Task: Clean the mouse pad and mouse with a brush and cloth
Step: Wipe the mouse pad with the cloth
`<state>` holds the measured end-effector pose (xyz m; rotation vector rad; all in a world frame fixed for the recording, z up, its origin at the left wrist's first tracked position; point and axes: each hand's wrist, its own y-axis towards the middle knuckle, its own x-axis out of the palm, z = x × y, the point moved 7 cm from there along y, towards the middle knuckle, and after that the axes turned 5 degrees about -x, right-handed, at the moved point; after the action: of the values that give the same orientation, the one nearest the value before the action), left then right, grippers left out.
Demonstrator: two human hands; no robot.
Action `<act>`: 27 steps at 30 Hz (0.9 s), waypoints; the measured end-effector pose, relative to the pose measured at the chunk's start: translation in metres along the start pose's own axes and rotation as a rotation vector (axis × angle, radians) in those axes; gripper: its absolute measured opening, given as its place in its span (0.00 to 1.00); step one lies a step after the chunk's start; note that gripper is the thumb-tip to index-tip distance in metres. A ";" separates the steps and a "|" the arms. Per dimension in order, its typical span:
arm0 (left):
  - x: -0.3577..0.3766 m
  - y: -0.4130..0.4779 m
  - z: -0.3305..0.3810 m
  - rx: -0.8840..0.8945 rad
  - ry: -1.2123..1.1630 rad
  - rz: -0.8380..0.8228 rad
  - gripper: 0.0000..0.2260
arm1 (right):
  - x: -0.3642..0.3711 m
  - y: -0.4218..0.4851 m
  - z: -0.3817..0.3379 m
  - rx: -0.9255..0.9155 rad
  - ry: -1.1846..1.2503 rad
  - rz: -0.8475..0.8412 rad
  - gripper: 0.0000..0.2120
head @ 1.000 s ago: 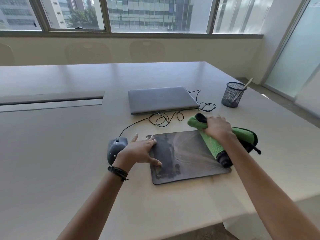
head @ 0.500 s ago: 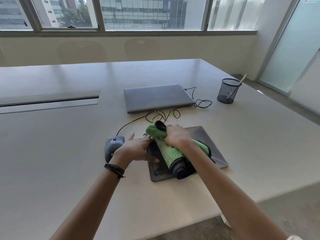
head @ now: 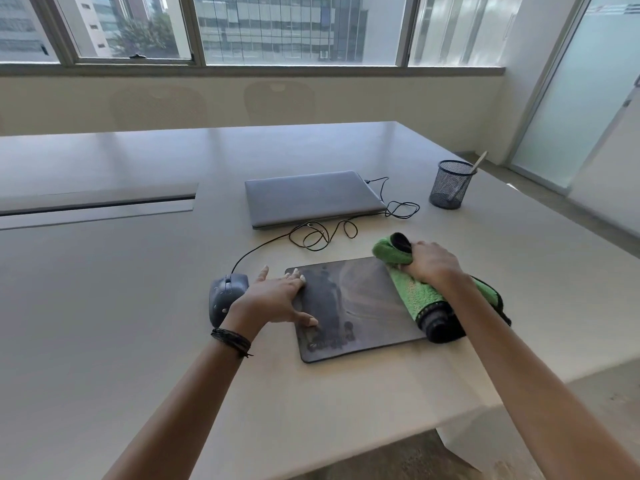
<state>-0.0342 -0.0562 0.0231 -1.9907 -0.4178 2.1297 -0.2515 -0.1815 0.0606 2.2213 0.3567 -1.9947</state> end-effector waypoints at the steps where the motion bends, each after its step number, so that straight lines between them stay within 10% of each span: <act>1: -0.001 -0.001 0.002 -0.005 0.016 0.008 0.40 | -0.003 0.000 0.001 0.010 -0.030 0.020 0.20; 13: 0.008 -0.016 0.017 -0.015 0.072 0.013 0.45 | 0.022 -0.014 -0.151 -0.433 0.071 -0.037 0.18; 27: 0.012 -0.018 0.015 -0.044 0.086 -0.016 0.46 | 0.007 0.019 -0.027 -0.132 0.083 0.004 0.23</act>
<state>-0.0508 -0.0359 0.0183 -2.0866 -0.4684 2.0345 -0.2201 -0.1919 0.0551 2.2254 0.4779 -1.8236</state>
